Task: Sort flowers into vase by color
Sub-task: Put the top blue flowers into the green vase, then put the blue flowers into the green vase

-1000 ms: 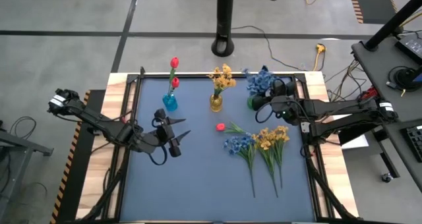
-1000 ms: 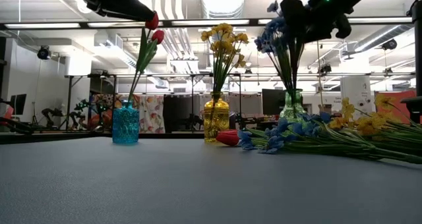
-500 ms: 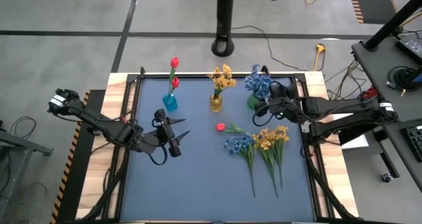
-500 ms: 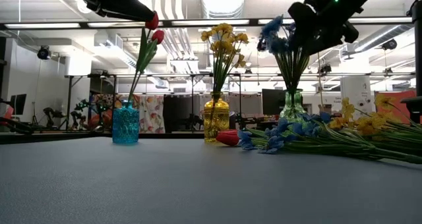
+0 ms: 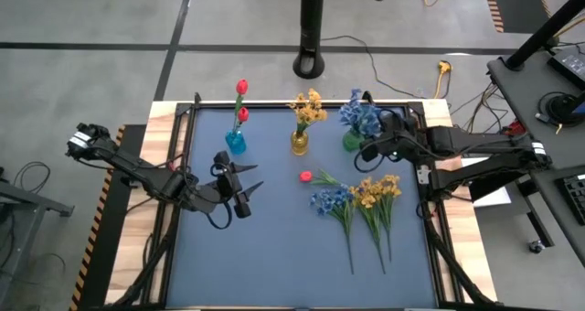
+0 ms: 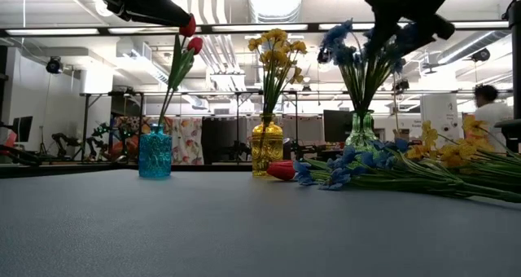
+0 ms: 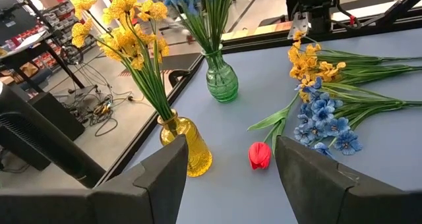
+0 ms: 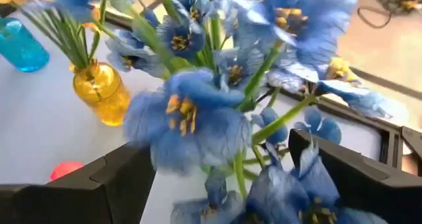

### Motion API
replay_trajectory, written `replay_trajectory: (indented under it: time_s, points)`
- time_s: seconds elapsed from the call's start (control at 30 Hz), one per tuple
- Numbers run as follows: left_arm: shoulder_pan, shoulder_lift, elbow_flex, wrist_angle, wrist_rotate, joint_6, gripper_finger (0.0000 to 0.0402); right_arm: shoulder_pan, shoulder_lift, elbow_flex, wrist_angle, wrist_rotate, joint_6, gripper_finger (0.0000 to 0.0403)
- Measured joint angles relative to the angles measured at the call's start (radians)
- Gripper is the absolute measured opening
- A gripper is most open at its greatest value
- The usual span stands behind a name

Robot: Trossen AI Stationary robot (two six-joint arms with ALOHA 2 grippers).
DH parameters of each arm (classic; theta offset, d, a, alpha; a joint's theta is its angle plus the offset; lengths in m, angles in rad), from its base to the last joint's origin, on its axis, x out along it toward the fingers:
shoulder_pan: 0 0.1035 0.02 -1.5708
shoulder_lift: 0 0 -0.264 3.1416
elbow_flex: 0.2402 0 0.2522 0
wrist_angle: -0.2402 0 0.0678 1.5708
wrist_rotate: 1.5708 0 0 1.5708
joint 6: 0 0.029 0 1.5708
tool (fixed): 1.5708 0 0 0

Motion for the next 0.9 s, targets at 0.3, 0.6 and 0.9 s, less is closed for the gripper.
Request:
replay_trajectory:
  time_s: [0.3,0.6,0.9]
  points:
    - [0.0,0.0,0.0,0.0,0.0,0.0,0.021,0.001,0.0,0.078,-0.07,-0.066,0.015,0.0327]
    - [0.0,0.0,0.0,0.0,0.0,0.0,0.021,0.001,0.0,0.164,-0.147,-0.085,0.03,0.0326]
    - [0.0,0.013,0.0,0.07,0.226,-0.003,0.021,0.012,0.0,0.253,-0.152,-0.137,0.011,0.0326]
